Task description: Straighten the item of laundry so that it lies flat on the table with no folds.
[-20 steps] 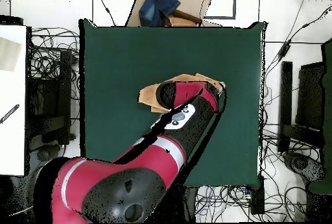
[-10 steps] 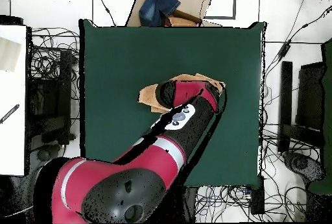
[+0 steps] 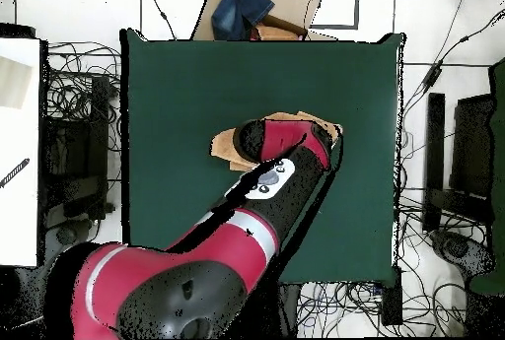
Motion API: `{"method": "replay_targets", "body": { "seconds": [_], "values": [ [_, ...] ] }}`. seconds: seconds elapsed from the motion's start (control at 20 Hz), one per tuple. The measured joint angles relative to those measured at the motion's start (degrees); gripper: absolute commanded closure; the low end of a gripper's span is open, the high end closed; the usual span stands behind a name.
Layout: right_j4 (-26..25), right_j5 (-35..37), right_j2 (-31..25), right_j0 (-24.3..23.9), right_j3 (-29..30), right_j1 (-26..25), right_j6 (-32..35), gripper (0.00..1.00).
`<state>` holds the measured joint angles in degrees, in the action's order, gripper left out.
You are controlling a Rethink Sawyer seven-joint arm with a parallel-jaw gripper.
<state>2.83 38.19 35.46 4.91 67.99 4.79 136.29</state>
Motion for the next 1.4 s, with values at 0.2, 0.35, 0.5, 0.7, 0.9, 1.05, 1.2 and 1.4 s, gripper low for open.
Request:
{"method": "replay_targets", "body": {
  "seconds": [0.2, 0.35, 0.5, 0.7, 0.9, 1.05, 1.2, 1.4],
  "values": [
    [1.0, 0.0, 1.2, 2.4, 0.1, 0.0, 0.0, 0.00],
    [1.9, 0.0, 1.7, 3.9, 0.1, 0.0, 0.1, 0.00],
    [3.6, 0.0, 2.9, 6.3, 0.1, -0.4, 1.0, 0.00],
    [5.1, 0.0, 3.7, 7.8, 0.0, -0.9, 2.1, 0.00],
    [6.8, 0.0, 4.9, 9.1, 0.0, -2.2, 3.7, 0.00],
    [8.0, 0.0, 5.1, 9.5, -0.1, -3.7, 4.7, 0.00],
    [8.6, 0.0, 5.2, 9.6, -0.1, -4.8, 5.4, 0.00],
    [9.5, 0.0, 5.8, 9.7, -0.4, -6.2, 6.1, 0.00]
  ]
}}
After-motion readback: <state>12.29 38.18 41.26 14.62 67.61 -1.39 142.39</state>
